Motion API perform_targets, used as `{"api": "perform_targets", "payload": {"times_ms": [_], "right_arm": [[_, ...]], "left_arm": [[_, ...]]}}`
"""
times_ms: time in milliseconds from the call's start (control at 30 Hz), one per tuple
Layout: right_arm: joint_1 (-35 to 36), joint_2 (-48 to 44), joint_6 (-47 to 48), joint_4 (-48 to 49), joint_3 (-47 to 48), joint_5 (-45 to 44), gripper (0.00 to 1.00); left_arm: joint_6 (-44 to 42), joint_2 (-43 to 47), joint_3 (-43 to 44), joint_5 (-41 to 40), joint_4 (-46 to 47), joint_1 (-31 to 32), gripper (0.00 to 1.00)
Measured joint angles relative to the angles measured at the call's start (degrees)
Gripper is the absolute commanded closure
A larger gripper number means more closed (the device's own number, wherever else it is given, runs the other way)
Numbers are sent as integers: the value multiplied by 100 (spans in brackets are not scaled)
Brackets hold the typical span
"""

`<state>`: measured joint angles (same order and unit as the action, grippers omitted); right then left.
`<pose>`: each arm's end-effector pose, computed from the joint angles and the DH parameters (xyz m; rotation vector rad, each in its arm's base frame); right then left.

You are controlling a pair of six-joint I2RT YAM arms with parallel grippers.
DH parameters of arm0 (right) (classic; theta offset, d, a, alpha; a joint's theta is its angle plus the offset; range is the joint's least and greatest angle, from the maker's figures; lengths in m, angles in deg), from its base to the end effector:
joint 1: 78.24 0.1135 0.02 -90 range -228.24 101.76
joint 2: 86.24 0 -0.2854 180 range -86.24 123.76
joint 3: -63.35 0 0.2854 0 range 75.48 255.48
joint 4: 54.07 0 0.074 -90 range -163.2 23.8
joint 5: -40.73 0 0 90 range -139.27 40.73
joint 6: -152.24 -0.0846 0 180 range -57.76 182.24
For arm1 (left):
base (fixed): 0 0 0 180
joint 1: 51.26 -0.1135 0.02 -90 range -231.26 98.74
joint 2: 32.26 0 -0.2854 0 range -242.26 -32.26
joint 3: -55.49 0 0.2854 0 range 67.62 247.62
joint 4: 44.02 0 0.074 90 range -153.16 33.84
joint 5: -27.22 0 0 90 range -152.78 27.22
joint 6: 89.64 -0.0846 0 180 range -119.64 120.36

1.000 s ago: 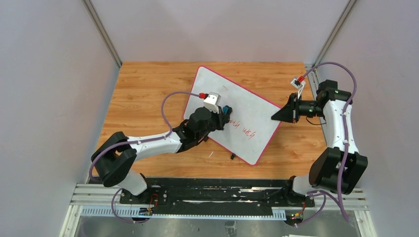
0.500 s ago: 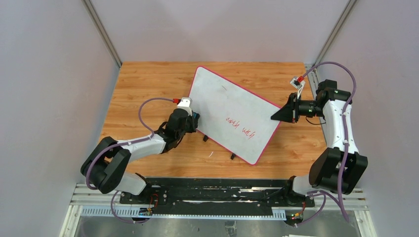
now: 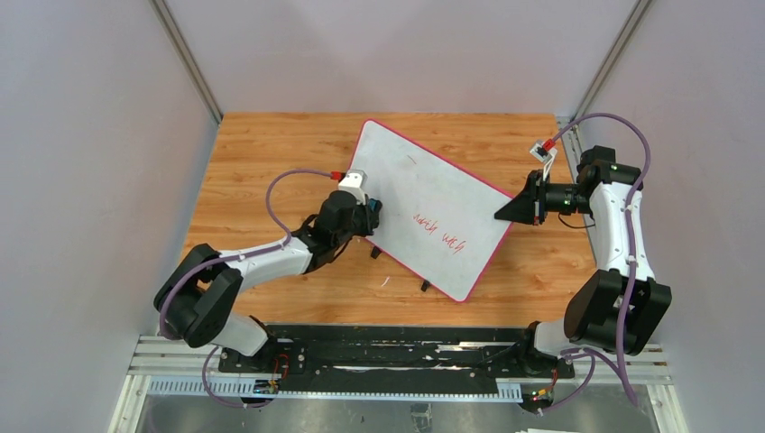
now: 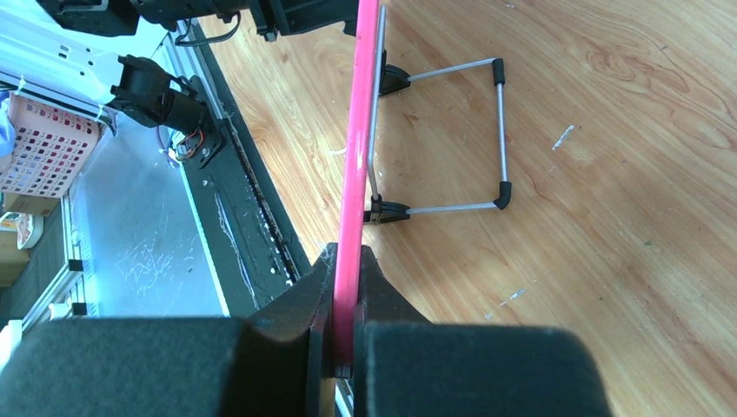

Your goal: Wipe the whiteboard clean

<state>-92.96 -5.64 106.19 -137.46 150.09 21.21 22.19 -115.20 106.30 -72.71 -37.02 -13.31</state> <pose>0.2908 0.0060 0.3258 -0.6878 1.9831 1.1742 0.3000 -0.2155 0.1781 0.1740 2.0294 -0.4909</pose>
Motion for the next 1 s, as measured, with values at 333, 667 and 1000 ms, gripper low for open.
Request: {"api": "perform_targets", "payload": {"times_ms": [333, 667, 1000], "right_arm": [[-13, 0, -68, -15, 2, -31, 99], [-26, 7, 24, 24, 2, -28, 99], [11, 9, 136, 4, 20, 17, 99]], "left_arm": [[59, -350, 820, -479, -63, 1204, 100], [181, -881, 1775, -411, 50, 2286, 100], [-114, -522, 1405, -608, -7, 2138, 100]]}}
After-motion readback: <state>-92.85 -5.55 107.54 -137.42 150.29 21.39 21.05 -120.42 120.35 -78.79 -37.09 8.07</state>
